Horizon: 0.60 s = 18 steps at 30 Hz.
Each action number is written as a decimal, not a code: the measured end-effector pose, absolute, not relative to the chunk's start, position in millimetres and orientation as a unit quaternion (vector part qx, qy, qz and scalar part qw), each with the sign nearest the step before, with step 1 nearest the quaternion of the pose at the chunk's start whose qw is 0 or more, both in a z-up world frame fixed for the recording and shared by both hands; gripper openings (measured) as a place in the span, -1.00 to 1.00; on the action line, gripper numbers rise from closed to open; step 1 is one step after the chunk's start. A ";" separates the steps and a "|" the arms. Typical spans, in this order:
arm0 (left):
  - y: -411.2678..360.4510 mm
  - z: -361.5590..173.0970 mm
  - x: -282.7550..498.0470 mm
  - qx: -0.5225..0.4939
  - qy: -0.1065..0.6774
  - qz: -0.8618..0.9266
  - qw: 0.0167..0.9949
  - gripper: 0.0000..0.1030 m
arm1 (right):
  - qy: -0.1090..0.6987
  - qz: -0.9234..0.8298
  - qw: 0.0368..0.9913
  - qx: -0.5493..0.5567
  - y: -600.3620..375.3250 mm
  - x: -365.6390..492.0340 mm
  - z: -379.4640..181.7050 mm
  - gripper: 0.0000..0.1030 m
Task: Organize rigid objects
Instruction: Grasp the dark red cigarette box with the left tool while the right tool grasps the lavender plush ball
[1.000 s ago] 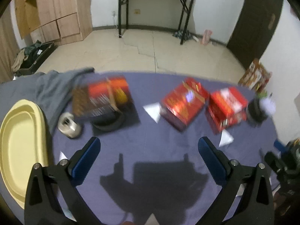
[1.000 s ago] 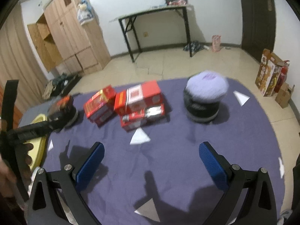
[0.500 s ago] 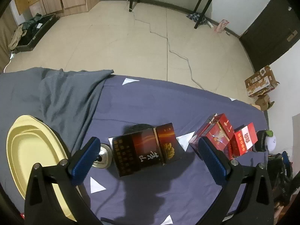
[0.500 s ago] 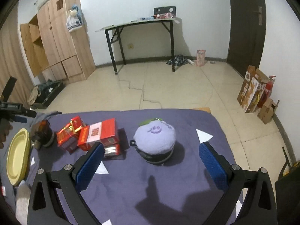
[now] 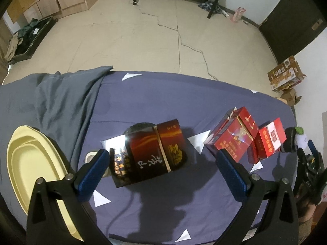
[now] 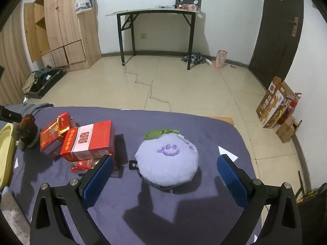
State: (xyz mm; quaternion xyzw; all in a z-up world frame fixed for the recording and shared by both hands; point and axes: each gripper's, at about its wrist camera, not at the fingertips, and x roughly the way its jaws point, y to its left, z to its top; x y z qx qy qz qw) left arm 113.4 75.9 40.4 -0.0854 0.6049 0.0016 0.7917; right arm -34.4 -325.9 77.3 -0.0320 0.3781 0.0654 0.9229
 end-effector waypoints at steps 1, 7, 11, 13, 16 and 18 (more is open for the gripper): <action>74.5 38.0 113.2 -0.082 0.607 0.002 0.791 1.00 | 0.378 0.066 0.923 -0.033 -324.0 -31.3 76.5 0.99; 74.4 19.7 118.7 -0.067 0.618 0.022 0.783 1.00 | 0.378 0.069 0.923 -0.034 -316.5 -19.0 72.9 0.97; 76.9 12.6 121.4 -0.053 0.618 0.039 0.783 1.00 | 0.378 0.078 0.922 -0.031 -322.1 -17.3 66.7 0.75; 78.9 11.2 121.2 -0.059 0.614 0.041 0.786 0.98 | 0.371 0.078 0.925 -0.038 -324.7 -20.6 64.1 0.57; 86.8 13.1 120.5 -0.080 0.603 0.041 0.793 0.73 | 0.359 0.078 0.929 -0.045 -328.2 -28.5 60.3 0.26; 93.1 16.5 119.5 -0.079 0.597 0.050 0.797 0.47 | 0.353 0.081 0.931 -0.043 -328.8 -34.4 57.8 0.15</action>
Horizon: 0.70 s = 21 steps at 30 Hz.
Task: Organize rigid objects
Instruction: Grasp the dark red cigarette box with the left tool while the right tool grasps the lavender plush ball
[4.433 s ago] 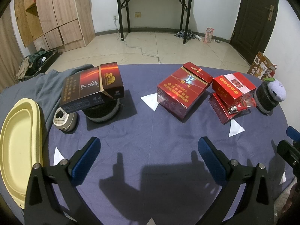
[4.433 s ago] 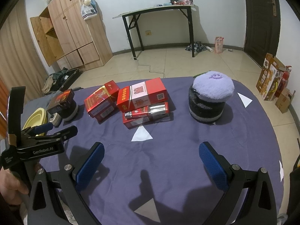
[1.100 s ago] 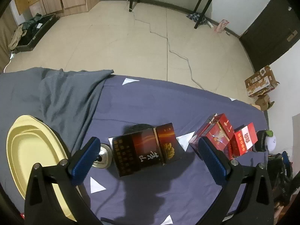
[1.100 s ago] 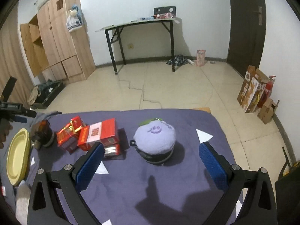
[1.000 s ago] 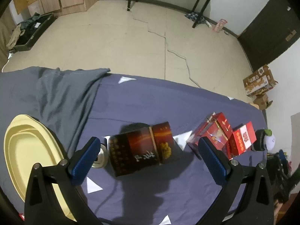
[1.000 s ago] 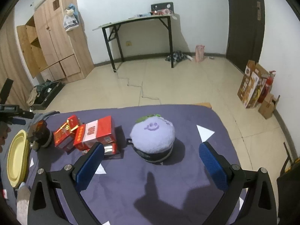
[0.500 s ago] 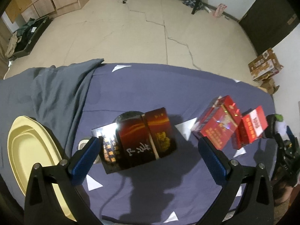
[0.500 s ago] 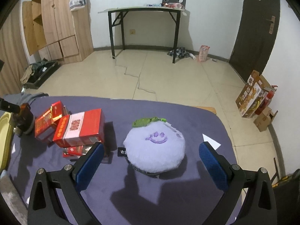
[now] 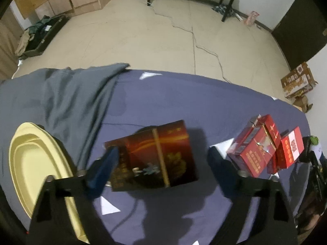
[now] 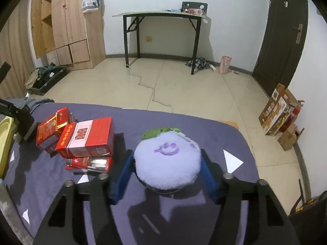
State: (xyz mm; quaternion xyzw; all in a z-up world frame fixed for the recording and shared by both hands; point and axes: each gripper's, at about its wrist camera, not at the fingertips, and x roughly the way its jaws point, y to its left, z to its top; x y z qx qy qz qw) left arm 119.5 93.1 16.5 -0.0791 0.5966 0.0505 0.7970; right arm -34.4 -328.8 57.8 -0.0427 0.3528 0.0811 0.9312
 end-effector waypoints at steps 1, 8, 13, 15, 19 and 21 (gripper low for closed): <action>95.9 17.9 119.1 -0.079 0.594 0.053 0.799 0.40 | 0.351 0.081 0.932 -0.042 -329.1 -37.0 57.3 0.14; 112.4 31.8 117.5 -0.111 0.577 0.028 0.808 -0.29 | 0.341 0.083 0.936 -0.032 -332.6 -50.3 62.9 0.13; 115.8 36.3 116.4 -0.132 0.581 0.004 0.803 -0.32 | 0.340 0.084 0.936 -0.029 -334.5 -55.9 66.6 0.13; 118.0 38.4 114.7 -0.138 0.582 0.006 0.801 -0.18 | 0.342 0.085 0.935 -0.033 -334.2 -57.3 65.1 0.13; 132.7 46.7 109.3 -0.165 0.585 0.028 0.793 0.89 | 0.343 0.088 0.935 -0.034 -334.5 -58.1 65.5 0.13; 135.2 52.0 107.0 -0.142 0.577 0.045 0.803 0.97 | 0.345 0.088 0.934 -0.036 -333.7 -57.7 65.9 0.13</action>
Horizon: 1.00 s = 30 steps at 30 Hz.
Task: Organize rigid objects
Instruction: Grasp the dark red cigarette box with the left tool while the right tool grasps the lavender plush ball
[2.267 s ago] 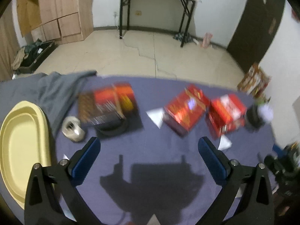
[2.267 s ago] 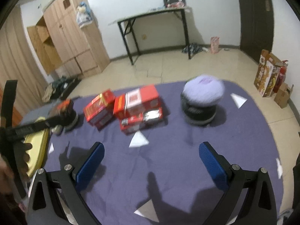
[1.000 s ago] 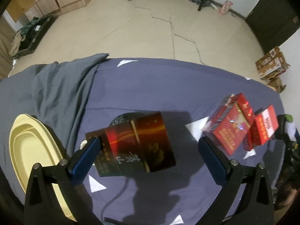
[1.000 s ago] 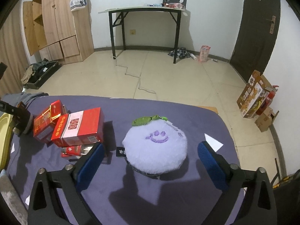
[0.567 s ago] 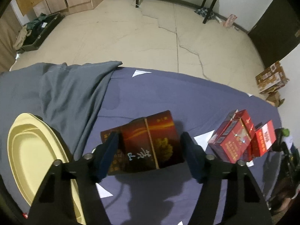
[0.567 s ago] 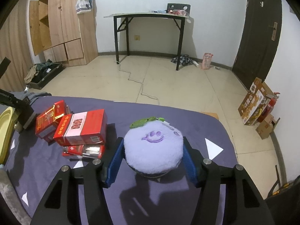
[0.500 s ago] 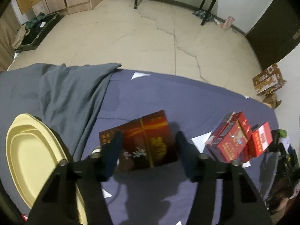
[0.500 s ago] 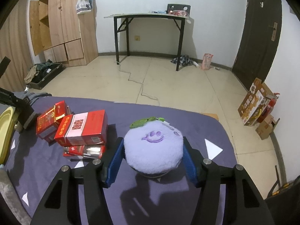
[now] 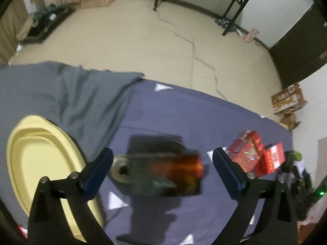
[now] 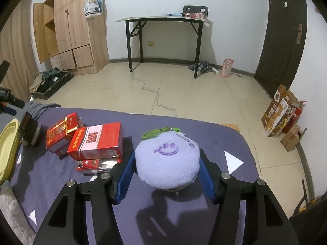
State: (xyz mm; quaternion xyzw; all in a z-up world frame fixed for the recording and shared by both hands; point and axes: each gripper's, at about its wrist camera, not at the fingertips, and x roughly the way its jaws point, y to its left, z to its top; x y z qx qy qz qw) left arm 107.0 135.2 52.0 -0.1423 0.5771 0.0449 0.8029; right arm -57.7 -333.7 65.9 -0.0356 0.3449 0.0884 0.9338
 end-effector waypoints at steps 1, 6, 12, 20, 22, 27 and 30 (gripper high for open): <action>135.2 53.0 105.2 -0.135 0.577 0.050 0.804 1.00 | 0.345 0.089 0.934 -0.037 -333.3 -58.0 66.1 0.13; 127.6 42.3 99.2 -0.109 0.602 0.042 0.790 1.00 | 0.343 0.089 0.934 -0.033 -334.3 -58.2 67.2 0.13; 95.1 31.8 94.0 -0.092 0.615 0.022 0.783 1.00 | 0.345 0.091 0.933 -0.036 -332.3 -58.5 65.4 0.13; 69.5 19.9 106.9 -0.066 0.627 0.024 0.776 1.00 | 0.344 0.090 0.934 -0.034 -332.0 -59.2 61.6 0.13; 64.9 16.0 108.7 -0.055 0.627 0.027 0.777 1.00 | 0.342 0.088 0.935 -0.034 -331.7 -59.2 61.3 0.13; 70.6 19.3 107.6 -0.065 0.608 0.040 0.790 0.33 | 0.326 0.079 0.942 -0.023 -338.2 -67.4 68.1 0.13; 82.3 30.0 106.9 -0.091 0.606 0.031 0.790 0.02 | 0.321 0.077 0.944 -0.021 -339.1 -73.3 77.8 0.13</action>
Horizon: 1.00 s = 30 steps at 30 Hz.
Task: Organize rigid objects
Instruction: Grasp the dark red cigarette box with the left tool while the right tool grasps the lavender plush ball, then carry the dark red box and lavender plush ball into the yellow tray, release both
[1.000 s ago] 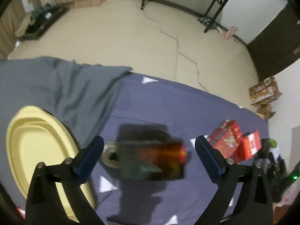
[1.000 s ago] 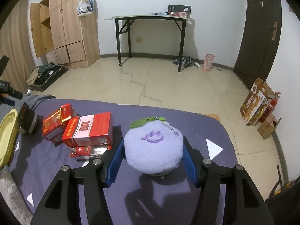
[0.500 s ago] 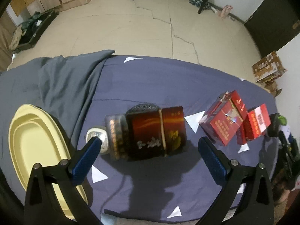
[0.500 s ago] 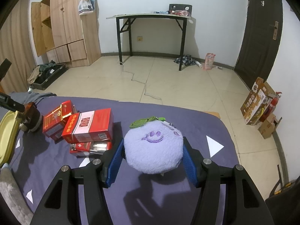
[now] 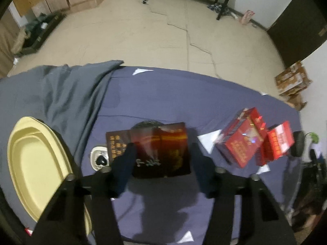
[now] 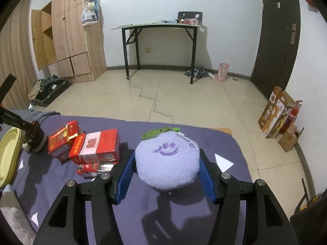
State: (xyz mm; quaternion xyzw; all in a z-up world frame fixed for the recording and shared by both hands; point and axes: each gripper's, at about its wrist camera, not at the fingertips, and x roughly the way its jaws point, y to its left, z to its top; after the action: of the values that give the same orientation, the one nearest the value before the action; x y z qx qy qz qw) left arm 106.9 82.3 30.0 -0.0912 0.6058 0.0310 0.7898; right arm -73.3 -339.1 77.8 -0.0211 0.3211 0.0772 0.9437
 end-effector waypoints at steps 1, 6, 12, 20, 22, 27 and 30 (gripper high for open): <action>84.6 31.1 107.0 -0.096 0.608 0.026 0.788 0.03 | 0.322 0.077 0.943 -0.022 -338.4 -74.9 81.2 0.13; 92.6 35.0 101.9 -0.105 0.612 0.026 0.783 0.77 | 0.322 0.082 0.943 -0.030 -330.5 -84.1 88.0 0.13; 102.9 48.4 89.2 -0.098 0.598 0.026 0.795 1.00 | 0.322 0.095 0.941 -0.035 -326.5 -88.2 85.1 0.13; 89.7 15.5 96.6 -0.079 0.620 0.020 0.781 1.00 | 0.322 0.096 0.941 -0.035 -331.8 -85.3 74.9 0.13; 82.9 9.1 97.9 -0.079 0.622 0.019 0.779 1.00 | 0.322 0.096 0.941 -0.037 -332.2 -81.9 72.0 0.13; 79.5 -5.4 104.4 -0.077 0.626 0.026 0.776 0.99 | 0.320 0.095 0.942 -0.028 -331.6 -75.6 66.8 0.13; 86.8 -2.3 103.8 -0.106 0.606 0.022 0.788 0.74 | 0.320 0.094 0.942 -0.028 -331.5 -76.5 65.6 0.13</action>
State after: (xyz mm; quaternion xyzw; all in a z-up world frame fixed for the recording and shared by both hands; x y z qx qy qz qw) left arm 103.8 86.8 -2.3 -0.1057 0.6063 0.0217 0.7879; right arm -76.5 -331.5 65.6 -0.0279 0.3199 0.0939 0.9424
